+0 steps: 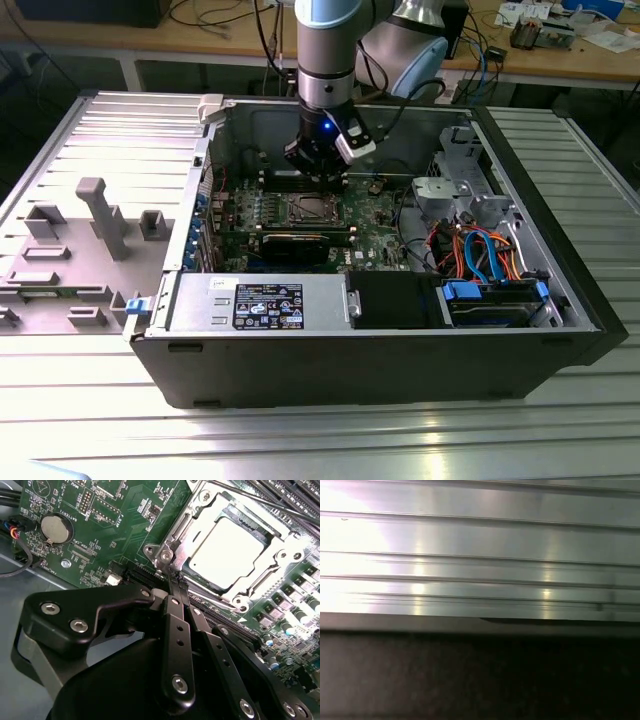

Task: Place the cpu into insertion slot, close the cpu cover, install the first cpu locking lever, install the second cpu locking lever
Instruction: 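Install the first cpu locking lever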

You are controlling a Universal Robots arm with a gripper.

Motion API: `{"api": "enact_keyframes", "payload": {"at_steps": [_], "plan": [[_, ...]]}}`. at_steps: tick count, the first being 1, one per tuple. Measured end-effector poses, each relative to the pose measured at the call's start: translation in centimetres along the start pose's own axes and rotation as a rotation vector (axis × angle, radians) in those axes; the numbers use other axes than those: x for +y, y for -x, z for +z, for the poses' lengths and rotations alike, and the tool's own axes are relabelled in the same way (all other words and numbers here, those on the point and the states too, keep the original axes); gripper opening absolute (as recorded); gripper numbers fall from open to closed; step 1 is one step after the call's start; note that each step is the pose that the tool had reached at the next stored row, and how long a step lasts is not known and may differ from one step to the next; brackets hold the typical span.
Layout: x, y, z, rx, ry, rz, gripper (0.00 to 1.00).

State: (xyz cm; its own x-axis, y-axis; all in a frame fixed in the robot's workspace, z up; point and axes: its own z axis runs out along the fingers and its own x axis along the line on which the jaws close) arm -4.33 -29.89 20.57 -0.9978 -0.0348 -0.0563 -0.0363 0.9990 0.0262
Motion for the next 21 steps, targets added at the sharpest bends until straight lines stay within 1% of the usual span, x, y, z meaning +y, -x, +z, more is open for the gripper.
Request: {"api": "enact_keyframes", "payload": {"at_steps": [2, 4, 5, 9, 10, 11, 12, 15, 17, 21], "plan": [[0.0, 0.01, 0.06, 0.0001, -0.0047, 0.0, 0.11], [-0.01, 0.01, 0.13, 0.0005, -0.0114, -0.001, 0.11], [0.0, 0.02, 0.15, 0.0006, -0.0135, -0.001, 0.11], [0.01, 0.04, 0.28, 0.0006, -0.0192, -0.001, 0.11], [0.01, 0.04, 0.28, 0.0007, -0.0195, -0.001, 0.11], [0.01, 0.03, 0.28, 0.0007, -0.019, -0.001, 0.11], [0.01, 0.03, 0.28, 0.0006, -0.0162, -0.001, 0.11], [0.01, 0.04, 0.28, 0.0001, -0.0045, 0.0, 0.11], [0.02, 0.04, 0.28, -0.0001, 0.001, 0.0, 0.11], [0.01, 0.04, 0.23, 0.0, 0.0008, 0.0, 0.11]]}}
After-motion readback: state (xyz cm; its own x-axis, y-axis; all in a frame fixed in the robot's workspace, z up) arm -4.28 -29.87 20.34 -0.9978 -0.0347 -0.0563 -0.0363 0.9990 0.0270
